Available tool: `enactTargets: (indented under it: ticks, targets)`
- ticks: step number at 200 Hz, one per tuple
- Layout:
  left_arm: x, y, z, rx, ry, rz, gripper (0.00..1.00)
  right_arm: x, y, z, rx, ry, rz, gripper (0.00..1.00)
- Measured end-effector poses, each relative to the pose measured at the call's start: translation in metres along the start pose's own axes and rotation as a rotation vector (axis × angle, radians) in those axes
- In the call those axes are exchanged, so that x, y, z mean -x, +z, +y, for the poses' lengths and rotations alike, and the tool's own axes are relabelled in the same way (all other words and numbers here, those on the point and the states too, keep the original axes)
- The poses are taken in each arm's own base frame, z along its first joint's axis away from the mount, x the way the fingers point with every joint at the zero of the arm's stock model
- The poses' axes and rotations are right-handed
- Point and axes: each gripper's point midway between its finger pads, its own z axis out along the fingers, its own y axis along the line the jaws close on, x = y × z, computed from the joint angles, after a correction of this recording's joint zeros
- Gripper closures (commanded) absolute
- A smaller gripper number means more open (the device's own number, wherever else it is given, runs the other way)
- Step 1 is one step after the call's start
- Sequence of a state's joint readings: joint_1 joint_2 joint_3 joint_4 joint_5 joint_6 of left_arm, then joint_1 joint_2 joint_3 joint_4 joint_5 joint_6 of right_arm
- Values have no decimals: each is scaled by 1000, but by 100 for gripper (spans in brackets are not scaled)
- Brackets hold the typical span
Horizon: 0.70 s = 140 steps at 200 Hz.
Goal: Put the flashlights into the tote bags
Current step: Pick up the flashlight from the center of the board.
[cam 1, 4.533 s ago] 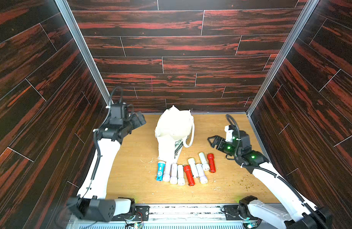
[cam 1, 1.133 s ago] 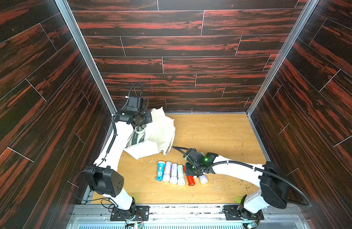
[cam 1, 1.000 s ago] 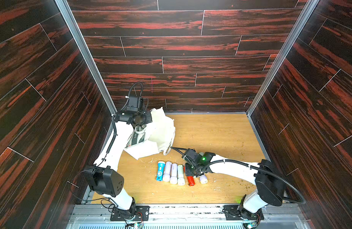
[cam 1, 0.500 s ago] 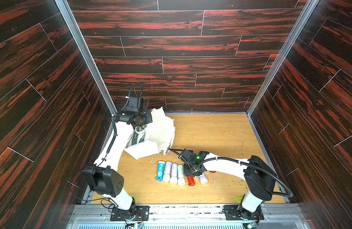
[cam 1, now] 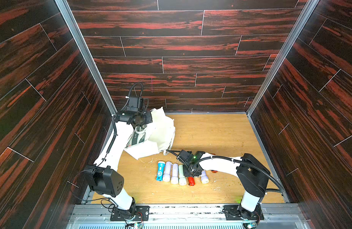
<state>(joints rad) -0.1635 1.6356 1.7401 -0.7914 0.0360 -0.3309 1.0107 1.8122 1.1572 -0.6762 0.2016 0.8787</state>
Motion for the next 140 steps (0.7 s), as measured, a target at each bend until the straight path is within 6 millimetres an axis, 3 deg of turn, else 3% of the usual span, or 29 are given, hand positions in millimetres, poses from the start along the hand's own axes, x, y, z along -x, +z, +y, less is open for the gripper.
enactTargets:
  ticks: [89,108,140]
  targets:
    - [-2,0,-5,-28,-7,9,100,-2,-5,-3,-19,-9,-11,72]
    - [-2,1,-7,-40,-7,11,100,-3,-24,-3,-11,-21,-41,73]
    - [-3,0,-10,-58,-11,16,100,3,-77,2,84,-14,-149,79]
